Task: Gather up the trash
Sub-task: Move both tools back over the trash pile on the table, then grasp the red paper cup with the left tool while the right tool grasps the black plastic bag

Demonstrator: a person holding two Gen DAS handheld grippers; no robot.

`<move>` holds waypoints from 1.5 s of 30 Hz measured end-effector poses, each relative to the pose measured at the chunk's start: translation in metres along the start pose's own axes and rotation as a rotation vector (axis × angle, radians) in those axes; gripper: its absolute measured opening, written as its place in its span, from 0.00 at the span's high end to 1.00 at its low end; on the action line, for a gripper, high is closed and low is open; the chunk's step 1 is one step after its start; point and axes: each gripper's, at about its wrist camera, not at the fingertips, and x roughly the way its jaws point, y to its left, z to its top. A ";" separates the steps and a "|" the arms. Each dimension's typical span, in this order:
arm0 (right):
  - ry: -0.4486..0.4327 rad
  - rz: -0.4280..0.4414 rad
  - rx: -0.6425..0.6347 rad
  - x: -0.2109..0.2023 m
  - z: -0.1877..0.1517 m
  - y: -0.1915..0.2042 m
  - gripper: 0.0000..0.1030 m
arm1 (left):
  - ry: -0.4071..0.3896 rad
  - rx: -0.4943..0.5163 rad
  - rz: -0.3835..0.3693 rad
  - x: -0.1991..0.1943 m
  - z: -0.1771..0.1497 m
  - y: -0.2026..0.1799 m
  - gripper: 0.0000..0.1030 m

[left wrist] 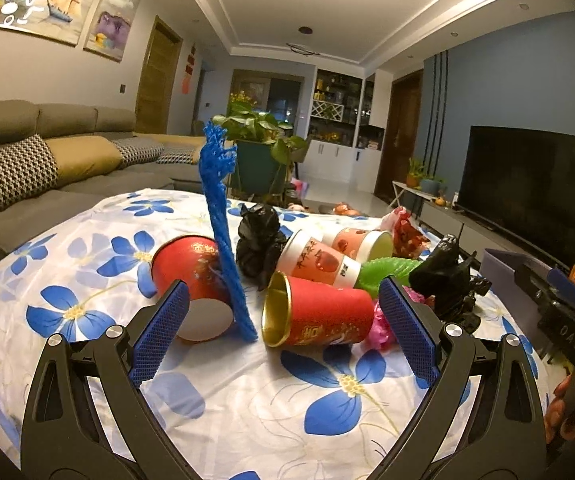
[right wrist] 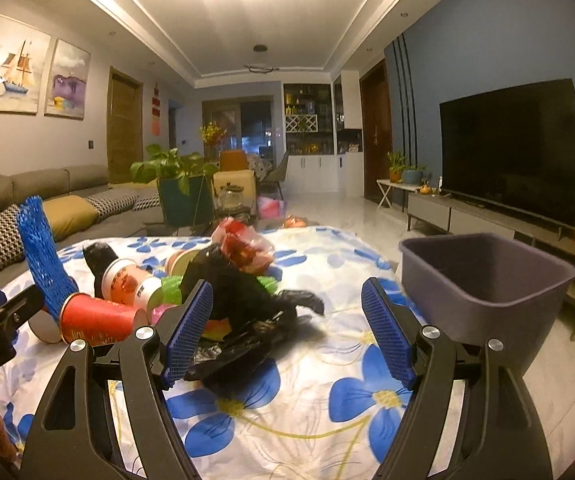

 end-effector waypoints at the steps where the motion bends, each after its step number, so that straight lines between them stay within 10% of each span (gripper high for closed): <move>1: 0.011 0.004 0.002 0.002 -0.003 0.000 0.27 | 0.007 -0.002 -0.001 0.002 -0.001 0.001 0.09; 8: 0.046 0.008 -0.004 0.013 -0.008 0.002 0.27 | 0.057 -0.016 -0.055 0.020 -0.006 -0.001 0.15; 34: 0.082 0.026 -0.012 0.034 -0.010 0.003 0.27 | 0.202 0.016 -0.310 0.059 -0.015 -0.023 0.97; 45: 0.126 0.024 -0.011 0.053 -0.001 0.005 0.32 | 0.121 0.020 -0.320 0.039 -0.005 -0.027 0.98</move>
